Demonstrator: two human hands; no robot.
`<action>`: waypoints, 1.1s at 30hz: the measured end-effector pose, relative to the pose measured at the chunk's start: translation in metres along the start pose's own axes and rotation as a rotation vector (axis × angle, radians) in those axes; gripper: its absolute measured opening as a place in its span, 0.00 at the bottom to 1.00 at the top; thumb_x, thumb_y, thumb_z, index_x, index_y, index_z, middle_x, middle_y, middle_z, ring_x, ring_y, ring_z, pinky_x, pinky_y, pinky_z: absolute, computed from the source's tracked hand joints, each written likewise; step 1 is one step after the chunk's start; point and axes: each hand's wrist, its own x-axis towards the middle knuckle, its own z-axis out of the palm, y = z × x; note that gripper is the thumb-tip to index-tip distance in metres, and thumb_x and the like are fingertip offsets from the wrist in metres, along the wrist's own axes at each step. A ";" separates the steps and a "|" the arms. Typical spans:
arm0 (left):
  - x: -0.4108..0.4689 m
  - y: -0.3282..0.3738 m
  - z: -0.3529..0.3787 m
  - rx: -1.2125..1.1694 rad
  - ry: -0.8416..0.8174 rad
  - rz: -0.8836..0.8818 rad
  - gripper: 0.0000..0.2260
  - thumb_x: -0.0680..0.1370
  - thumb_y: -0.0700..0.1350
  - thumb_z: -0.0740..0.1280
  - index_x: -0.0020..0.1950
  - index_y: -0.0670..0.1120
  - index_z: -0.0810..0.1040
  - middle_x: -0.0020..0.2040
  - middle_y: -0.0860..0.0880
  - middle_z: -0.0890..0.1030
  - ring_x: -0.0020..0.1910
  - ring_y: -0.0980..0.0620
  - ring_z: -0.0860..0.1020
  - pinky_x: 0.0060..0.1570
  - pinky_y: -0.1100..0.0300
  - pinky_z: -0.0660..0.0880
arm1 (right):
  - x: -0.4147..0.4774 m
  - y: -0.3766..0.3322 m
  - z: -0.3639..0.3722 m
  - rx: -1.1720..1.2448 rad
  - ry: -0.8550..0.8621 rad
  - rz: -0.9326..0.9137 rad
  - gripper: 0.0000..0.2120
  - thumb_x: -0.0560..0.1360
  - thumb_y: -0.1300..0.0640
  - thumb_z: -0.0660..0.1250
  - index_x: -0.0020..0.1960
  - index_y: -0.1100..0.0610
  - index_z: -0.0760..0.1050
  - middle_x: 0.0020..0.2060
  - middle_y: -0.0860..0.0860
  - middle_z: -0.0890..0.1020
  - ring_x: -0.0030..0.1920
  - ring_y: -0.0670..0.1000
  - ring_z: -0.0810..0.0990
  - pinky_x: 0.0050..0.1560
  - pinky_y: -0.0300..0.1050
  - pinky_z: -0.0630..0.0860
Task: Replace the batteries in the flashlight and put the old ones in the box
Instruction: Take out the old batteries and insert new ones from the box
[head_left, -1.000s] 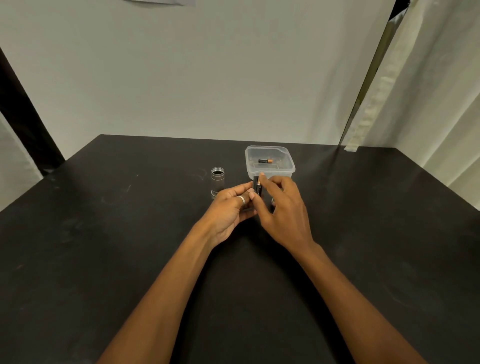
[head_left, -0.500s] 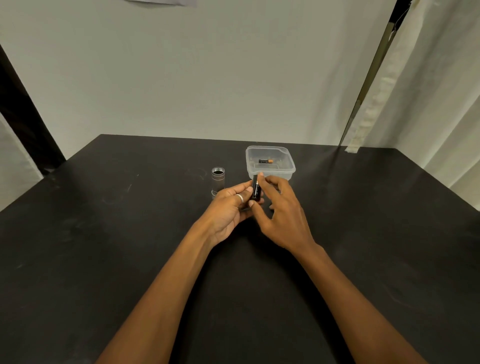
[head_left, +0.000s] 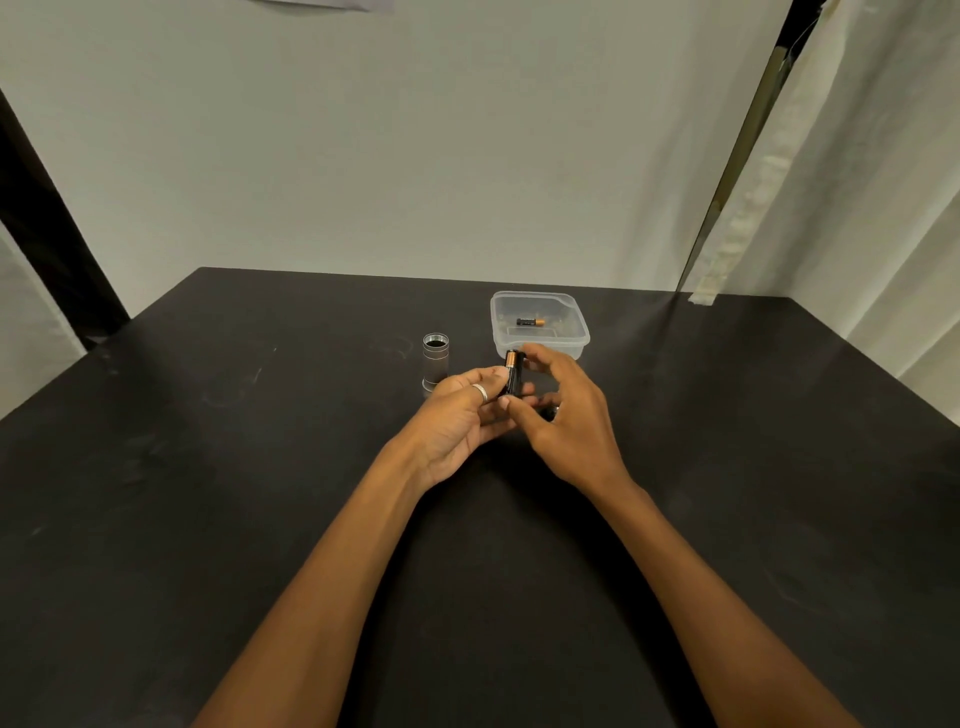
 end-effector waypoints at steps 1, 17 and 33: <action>0.000 0.000 0.000 0.011 -0.011 -0.001 0.15 0.85 0.45 0.63 0.69 0.40 0.77 0.57 0.41 0.86 0.56 0.48 0.84 0.51 0.58 0.82 | 0.000 0.000 0.000 0.005 -0.004 0.007 0.30 0.74 0.58 0.78 0.73 0.52 0.73 0.64 0.43 0.78 0.64 0.42 0.79 0.60 0.45 0.81; 0.001 -0.002 0.001 0.051 -0.010 0.018 0.12 0.86 0.41 0.61 0.64 0.41 0.81 0.51 0.45 0.85 0.52 0.51 0.82 0.54 0.55 0.82 | -0.002 0.004 0.004 -0.073 -0.042 -0.016 0.36 0.73 0.57 0.77 0.77 0.47 0.65 0.63 0.36 0.74 0.52 0.38 0.81 0.52 0.26 0.75; 0.001 -0.001 0.003 0.012 0.047 -0.013 0.13 0.86 0.40 0.59 0.67 0.38 0.78 0.54 0.45 0.86 0.54 0.50 0.86 0.47 0.58 0.83 | 0.054 -0.010 -0.030 -0.155 0.138 0.026 0.11 0.79 0.57 0.72 0.60 0.54 0.84 0.55 0.43 0.84 0.52 0.36 0.80 0.51 0.28 0.76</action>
